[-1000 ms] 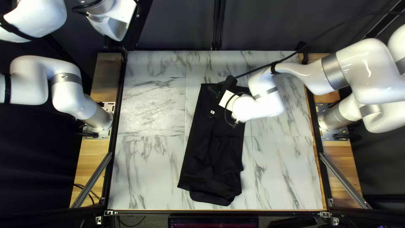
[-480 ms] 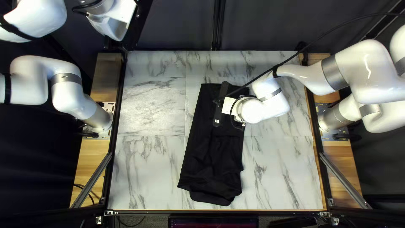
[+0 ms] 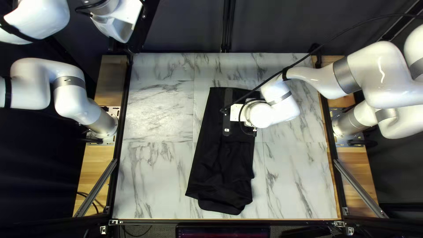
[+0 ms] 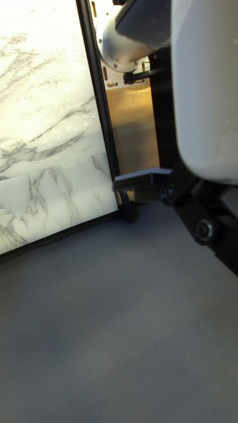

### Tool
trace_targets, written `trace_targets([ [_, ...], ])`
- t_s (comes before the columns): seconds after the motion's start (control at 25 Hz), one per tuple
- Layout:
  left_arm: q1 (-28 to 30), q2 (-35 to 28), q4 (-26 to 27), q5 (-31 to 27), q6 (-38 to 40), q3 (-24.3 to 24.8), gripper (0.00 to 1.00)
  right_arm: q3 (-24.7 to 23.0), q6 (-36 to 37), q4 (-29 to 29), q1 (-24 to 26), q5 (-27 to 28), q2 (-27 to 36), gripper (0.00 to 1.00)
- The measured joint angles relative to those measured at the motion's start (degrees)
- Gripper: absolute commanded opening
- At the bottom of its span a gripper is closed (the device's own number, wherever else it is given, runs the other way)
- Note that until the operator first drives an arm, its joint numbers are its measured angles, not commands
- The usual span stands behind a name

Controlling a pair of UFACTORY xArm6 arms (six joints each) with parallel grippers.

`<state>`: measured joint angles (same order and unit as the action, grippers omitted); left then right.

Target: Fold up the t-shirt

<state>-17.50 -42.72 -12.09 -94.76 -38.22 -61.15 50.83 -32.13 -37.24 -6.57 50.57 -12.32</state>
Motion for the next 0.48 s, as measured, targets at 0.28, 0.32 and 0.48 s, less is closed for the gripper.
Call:
trace_targets([
  [0.28,0.0,0.0,0.0,0.0,0.0,0.0,1.00,5.2,-0.8,-5.1,-2.6,7.3,-5.9,1.00],
  [0.32,0.0,0.0,0.0,0.0,0.0,0.0,1.00,5.5,-1.1,-5.6,-2.9,7.9,-6.4,1.00],
  [0.48,0.0,0.0,0.0,0.0,0.0,0.0,1.00,6.1,-1.8,-7.0,-3.9,10.2,-7.7,1.00],
])
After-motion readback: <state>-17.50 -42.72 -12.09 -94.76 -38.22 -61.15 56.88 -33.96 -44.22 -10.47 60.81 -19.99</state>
